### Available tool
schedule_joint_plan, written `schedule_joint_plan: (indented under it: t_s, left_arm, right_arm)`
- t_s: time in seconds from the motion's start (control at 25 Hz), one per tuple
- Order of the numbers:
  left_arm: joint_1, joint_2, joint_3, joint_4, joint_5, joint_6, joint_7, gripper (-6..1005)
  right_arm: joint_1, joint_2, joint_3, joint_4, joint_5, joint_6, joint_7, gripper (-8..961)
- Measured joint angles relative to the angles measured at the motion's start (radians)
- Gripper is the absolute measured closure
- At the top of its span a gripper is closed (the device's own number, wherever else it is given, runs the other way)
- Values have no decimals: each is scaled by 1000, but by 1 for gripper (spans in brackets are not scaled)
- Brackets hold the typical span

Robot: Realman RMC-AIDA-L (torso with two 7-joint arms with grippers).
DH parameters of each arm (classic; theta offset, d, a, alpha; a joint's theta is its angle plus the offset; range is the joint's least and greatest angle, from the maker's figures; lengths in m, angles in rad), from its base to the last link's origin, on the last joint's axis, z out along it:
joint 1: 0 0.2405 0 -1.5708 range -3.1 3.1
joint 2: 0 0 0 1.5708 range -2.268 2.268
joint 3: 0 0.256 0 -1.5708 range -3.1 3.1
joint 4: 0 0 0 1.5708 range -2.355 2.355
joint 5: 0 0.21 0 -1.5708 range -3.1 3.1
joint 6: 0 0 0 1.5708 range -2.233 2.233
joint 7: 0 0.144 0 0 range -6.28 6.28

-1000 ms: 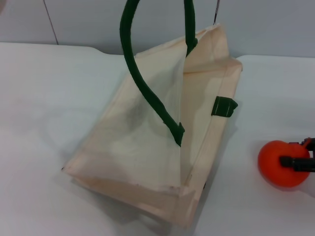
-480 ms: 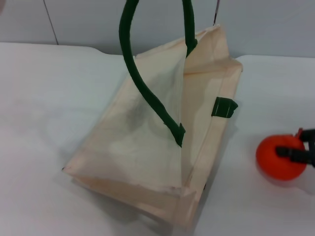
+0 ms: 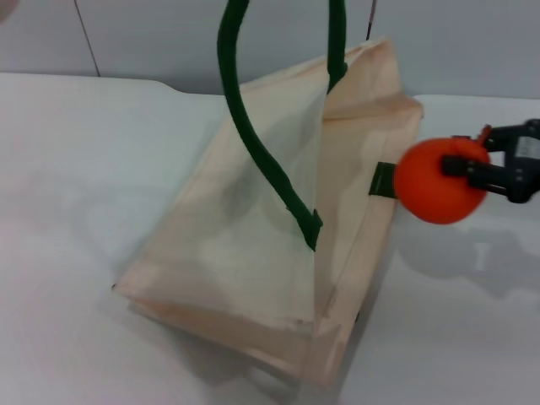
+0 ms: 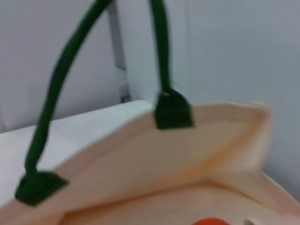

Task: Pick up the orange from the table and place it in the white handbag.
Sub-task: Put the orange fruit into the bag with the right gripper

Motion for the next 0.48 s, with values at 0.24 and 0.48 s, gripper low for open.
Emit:
schedule_joint_plan:
  t_s: [0.24,0.48]
  left_arm:
    - [-9,0,0,20,0,2,0,857]
    - [-11,1,0,33,-3,2,0,856]
  right_arm:
    - [65,48,-72,6,0,-23,1,651]
    - [117,69,-148,43,2,-60,8,700]
